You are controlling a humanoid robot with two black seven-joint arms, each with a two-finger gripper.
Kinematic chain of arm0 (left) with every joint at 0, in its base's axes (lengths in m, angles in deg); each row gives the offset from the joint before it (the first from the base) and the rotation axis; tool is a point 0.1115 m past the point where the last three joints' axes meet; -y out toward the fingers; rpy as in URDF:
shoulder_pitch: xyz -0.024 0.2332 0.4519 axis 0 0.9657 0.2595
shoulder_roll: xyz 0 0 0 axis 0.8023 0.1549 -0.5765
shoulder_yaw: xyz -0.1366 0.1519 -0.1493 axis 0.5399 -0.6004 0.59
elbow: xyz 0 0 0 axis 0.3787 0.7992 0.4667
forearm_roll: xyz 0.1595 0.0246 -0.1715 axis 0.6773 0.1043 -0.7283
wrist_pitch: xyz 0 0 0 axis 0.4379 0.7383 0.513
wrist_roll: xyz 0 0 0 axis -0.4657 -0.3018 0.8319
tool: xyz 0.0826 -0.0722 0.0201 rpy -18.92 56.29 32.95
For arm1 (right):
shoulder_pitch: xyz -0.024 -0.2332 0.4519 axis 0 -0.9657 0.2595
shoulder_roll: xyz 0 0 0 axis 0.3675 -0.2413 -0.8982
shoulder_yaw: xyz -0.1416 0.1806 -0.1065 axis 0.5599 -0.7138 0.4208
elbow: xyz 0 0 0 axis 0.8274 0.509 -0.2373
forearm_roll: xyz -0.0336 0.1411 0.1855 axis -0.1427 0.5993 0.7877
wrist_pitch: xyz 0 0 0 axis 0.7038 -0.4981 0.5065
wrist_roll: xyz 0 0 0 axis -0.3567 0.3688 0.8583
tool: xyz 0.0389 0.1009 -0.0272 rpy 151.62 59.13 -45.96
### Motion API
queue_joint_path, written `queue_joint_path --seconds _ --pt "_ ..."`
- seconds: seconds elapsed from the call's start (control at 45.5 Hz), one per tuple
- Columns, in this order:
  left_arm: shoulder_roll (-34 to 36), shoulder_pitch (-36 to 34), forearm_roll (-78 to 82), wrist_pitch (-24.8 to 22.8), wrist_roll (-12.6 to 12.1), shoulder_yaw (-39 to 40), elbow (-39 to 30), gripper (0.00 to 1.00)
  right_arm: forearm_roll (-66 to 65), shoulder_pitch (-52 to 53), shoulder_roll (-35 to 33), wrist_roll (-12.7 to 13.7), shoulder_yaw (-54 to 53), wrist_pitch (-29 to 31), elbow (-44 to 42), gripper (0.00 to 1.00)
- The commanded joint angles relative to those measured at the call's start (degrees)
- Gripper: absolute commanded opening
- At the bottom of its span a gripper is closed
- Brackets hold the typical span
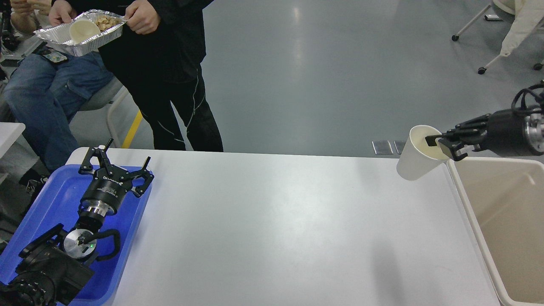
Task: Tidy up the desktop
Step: 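Lift the cup with the right gripper and carry it over the beige bin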
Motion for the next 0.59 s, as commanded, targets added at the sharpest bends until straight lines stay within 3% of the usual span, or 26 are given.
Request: queue_joint_path --seconds 0.0,0.571 --pt "0.00 0.00 0.03 0.00 0.00 0.00 0.00 1.00 -0.02 2.29 -0.81 0.00 0.09 1.66 0.74 0.00" --pt "0.00 0.00 -0.05 0.00 0.00 0.00 0.00 1.00 0.16 1.33 -2.13 0.00 -0.44 1.40 0.03 0.00"
